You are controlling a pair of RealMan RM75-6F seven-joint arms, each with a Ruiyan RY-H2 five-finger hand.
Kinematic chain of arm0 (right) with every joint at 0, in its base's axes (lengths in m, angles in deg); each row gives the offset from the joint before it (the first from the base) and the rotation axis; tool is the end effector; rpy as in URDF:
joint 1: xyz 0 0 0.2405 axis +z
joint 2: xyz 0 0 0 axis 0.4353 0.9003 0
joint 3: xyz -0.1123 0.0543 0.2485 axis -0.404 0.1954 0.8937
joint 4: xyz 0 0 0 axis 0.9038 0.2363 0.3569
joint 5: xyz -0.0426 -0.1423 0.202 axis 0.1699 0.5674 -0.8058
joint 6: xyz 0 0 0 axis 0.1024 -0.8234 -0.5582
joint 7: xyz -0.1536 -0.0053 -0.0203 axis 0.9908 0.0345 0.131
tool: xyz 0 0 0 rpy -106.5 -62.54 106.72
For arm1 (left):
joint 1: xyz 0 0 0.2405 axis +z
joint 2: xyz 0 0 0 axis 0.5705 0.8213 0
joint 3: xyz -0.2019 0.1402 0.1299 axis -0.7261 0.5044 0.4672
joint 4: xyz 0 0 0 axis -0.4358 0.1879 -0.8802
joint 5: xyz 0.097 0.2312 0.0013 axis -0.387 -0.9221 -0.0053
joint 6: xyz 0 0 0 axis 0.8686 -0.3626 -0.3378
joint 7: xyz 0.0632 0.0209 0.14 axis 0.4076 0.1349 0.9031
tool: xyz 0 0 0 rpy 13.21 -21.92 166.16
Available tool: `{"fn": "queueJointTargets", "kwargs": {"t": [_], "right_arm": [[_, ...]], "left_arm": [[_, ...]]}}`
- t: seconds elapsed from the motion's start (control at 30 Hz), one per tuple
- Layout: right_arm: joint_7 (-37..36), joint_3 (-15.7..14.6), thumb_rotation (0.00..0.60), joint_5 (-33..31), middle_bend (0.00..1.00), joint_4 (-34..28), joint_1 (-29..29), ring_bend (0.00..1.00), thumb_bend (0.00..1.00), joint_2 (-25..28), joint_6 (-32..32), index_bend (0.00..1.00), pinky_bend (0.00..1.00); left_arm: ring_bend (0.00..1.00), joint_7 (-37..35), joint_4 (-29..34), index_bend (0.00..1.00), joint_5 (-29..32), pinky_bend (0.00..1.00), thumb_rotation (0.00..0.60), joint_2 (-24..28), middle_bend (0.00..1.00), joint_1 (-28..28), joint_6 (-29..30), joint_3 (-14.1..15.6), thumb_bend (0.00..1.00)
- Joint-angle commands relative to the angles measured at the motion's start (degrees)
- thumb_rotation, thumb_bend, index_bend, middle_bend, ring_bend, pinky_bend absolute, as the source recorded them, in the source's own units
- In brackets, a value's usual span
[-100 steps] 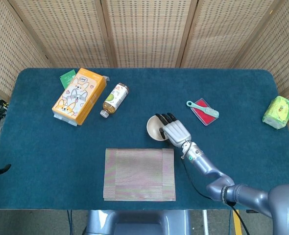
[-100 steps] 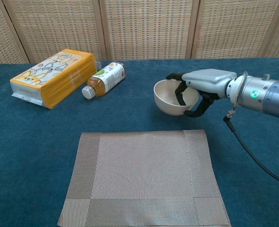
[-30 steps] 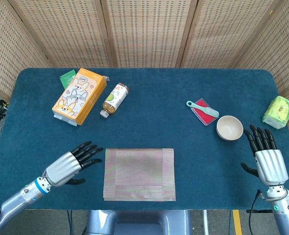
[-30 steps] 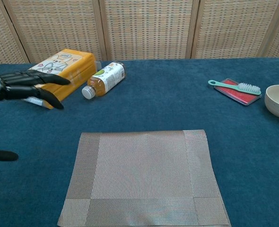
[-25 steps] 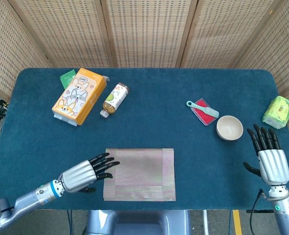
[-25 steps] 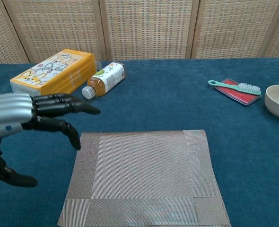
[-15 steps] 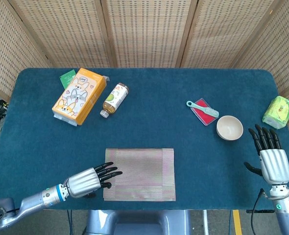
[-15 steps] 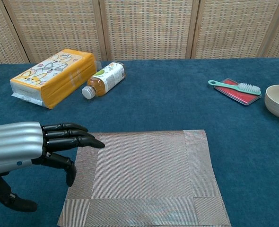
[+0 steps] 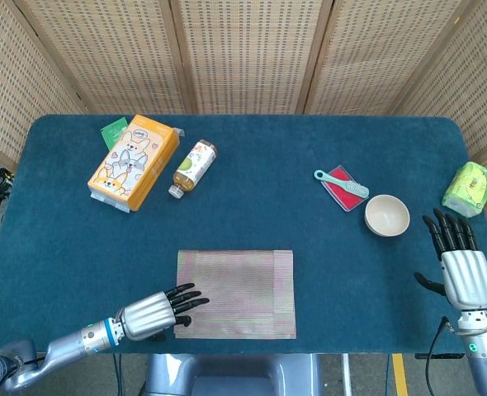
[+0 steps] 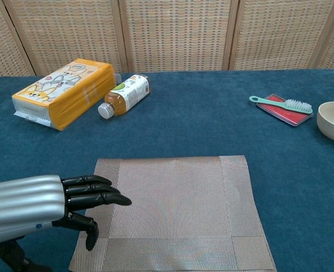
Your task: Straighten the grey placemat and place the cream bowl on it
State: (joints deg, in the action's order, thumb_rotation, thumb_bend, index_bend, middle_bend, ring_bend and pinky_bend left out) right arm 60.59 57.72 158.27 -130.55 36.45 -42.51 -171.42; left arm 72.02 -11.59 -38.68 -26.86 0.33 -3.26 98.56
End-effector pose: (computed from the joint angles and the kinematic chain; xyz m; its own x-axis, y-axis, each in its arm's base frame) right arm -0.3466 -0.2446 0.1268 0.4445 0.1043 0.8897 -0.8876 -0.0822 0.4531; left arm -0.2463 0.2270 -0.0837 0.6420 0.2470 0.7258 0.4483 -0.8889 -0.0940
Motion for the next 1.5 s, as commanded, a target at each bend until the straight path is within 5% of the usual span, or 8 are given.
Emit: {"fn": "queueJointTargets", "kwargs": {"t": [0.03,0.6,1.5], "right_arm": [[-0.09,0.09,0.6,-0.01,0.0,-0.09,-0.07,0.0,0.0,0.1,0.07,0.03,0.0],[-0.07,0.77,0.6,0.0,0.0,-0.22,-0.45,0.0,0.0,0.31,0.18,0.03,0.0],[-0.47,1.21,0.6,0.49,0.0,-0.53,-0.85,0.0,0.0,0.71,0.19,0.04,0.0]], "left_arm": [[0.0,0.46,-0.77,0.42,0.42,0.0,0.6,-0.65,0.0,-0.12,-0.14,0.44,0.15],[0.0,0.94,-4.14,0.42,2.62,0.0,0.6,-4.1,0.0,-1.46,-0.23,0.85,0.15],[0.0,1.74,-4.26,0.43,5.05,0.0,0.6,-6.01,0.0,-3.3,-1.34,2.03,0.37]]}}
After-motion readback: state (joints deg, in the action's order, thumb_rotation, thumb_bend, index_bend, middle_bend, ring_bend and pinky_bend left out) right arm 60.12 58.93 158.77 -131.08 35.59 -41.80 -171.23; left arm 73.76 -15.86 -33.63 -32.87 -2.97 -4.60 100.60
